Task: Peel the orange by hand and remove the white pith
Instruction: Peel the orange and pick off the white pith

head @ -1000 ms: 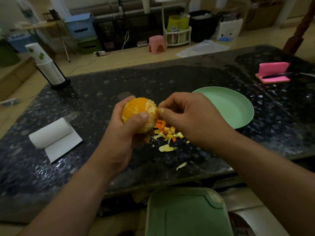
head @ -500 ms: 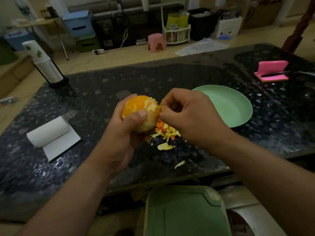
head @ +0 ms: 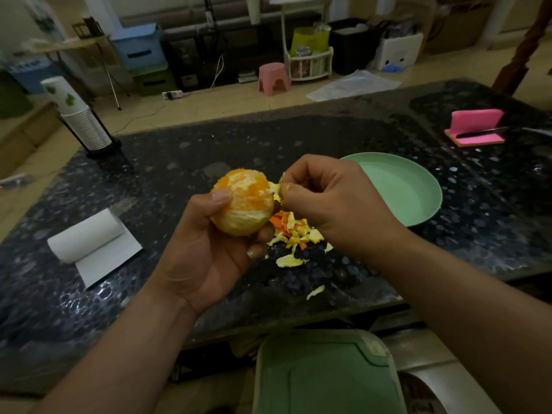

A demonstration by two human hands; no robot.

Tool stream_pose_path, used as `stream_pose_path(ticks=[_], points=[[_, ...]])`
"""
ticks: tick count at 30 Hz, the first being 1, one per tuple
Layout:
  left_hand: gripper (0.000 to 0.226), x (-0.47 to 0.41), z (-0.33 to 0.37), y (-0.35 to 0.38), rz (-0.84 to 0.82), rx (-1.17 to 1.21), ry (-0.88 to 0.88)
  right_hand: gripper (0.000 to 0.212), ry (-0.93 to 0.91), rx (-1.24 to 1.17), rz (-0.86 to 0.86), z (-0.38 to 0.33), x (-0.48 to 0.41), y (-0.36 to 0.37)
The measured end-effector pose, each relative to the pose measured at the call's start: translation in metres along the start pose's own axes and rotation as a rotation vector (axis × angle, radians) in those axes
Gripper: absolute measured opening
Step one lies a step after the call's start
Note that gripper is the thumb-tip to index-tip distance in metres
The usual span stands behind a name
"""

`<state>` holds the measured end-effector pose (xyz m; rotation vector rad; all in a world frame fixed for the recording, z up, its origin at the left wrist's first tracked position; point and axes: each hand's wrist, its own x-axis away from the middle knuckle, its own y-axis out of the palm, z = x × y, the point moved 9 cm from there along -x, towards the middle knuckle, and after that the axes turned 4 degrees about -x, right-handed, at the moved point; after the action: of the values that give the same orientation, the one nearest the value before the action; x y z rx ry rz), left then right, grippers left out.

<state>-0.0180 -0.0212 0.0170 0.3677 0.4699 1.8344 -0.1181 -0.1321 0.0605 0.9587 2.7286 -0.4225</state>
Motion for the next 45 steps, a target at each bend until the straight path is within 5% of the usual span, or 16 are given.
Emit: stream_pose_path(ticks=[16, 24, 38, 42, 45], points=[[0.077, 0.005, 0.003, 0.002, -0.191, 0.218, -0.034, 0.009, 0.042, 0.02, 0.049, 0.013, -0.003, -0.011], [0.066, -0.002, 0.001, -0.015, -0.003, 0.038, -0.02, 0.031, 0.181, -0.123, -0.128, 0.011, -0.002, 0.013], [0.081, -0.006, -0.004, -0.018, 0.159, -0.079, -0.019, 0.009, 0.059, 0.154, 0.054, 0.012, -0.003, -0.001], [0.039, -0.007, -0.01, -0.02, 0.272, -0.071, -0.025, 0.01, 0.072, 0.138, 0.026, 0.016, -0.001, 0.006], [0.041, -0.006, -0.01, -0.018, 0.254, -0.022, -0.014, 0.012, 0.103, 0.064, -0.01, 0.019, -0.002, 0.01]])
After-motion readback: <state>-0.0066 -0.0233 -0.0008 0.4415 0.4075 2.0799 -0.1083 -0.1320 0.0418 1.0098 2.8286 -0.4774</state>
